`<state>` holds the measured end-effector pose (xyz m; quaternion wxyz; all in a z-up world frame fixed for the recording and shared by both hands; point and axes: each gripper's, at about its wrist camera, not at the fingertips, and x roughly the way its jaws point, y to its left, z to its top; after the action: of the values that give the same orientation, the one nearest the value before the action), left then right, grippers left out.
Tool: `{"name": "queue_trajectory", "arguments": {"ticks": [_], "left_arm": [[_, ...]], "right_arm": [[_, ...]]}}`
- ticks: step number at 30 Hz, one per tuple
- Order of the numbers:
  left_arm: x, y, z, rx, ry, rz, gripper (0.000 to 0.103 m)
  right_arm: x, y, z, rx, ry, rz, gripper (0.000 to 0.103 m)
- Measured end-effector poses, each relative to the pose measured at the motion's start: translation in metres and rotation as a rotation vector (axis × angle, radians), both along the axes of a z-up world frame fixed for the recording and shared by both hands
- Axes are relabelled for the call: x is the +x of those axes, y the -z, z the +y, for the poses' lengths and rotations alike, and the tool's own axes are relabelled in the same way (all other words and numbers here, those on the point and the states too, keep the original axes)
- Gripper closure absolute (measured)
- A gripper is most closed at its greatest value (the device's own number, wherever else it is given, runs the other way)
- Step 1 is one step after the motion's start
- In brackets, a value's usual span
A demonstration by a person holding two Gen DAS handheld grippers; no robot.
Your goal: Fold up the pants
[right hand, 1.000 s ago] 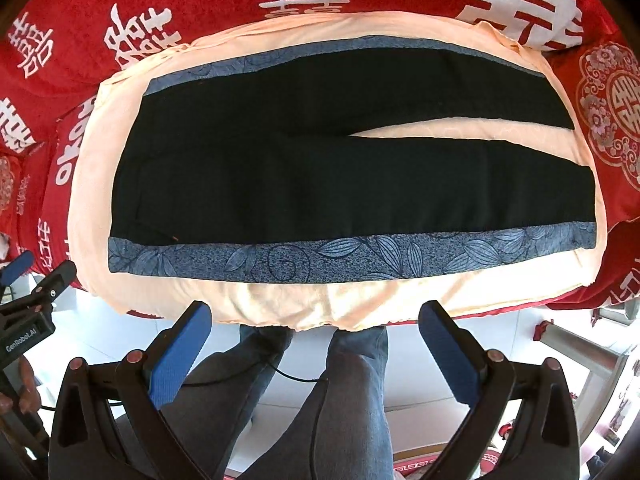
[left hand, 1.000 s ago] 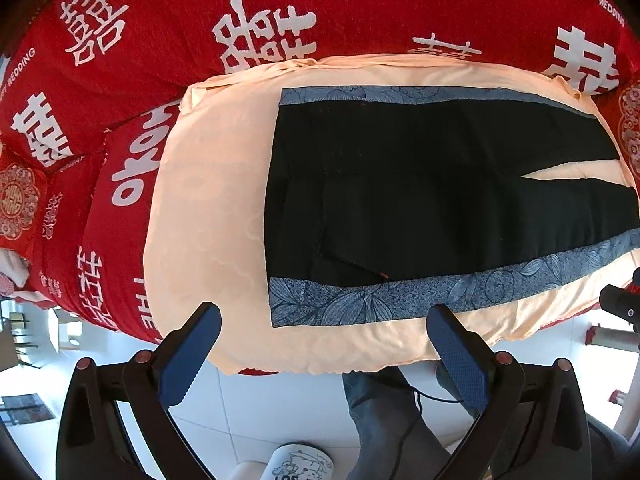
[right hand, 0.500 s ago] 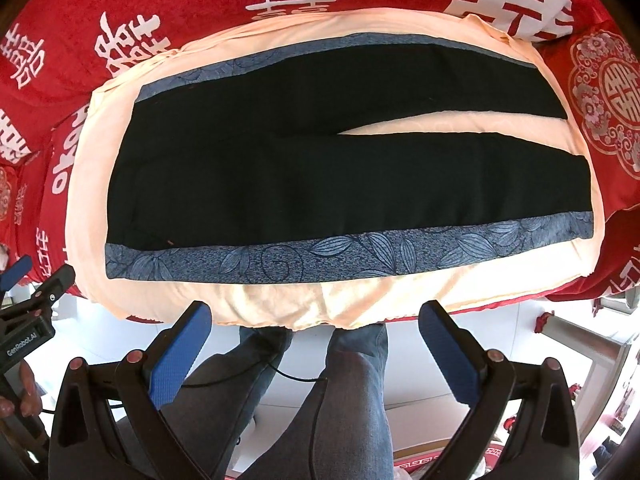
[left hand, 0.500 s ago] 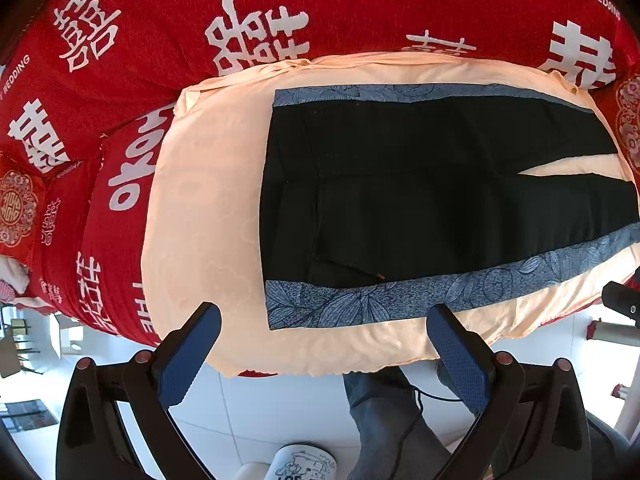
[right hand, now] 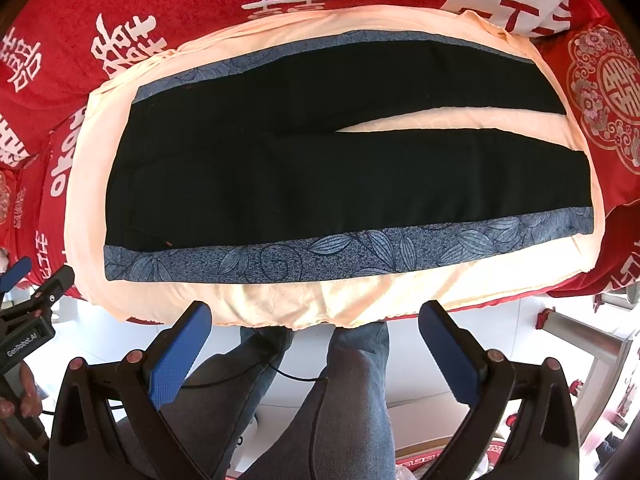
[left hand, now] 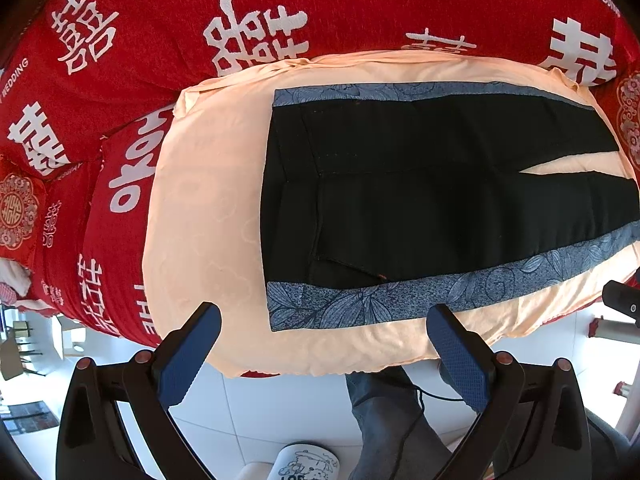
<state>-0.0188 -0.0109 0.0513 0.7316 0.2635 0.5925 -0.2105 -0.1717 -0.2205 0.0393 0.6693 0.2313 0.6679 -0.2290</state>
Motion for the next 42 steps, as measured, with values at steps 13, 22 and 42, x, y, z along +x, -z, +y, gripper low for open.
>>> {"name": "queue_trajectory", "arguments": {"ticks": [13, 22, 42], "left_arm": [[0.009, 0.003, -0.001, -0.011, -0.015, 0.034, 0.0], [0.02, 0.006, 0.002, -0.017, 0.0, 0.048, 0.0], [0.039, 0.035, 0.019, 0.019, 0.059, 0.112, 0.0]], "right_arm": [[0.001, 0.001, -0.001, -0.003, 0.021, 0.001, 0.0], [0.004, 0.006, 0.001, -0.003, 0.064, 0.006, 0.0], [0.011, 0.027, 0.012, -0.048, 0.175, 0.04, 0.0]]}}
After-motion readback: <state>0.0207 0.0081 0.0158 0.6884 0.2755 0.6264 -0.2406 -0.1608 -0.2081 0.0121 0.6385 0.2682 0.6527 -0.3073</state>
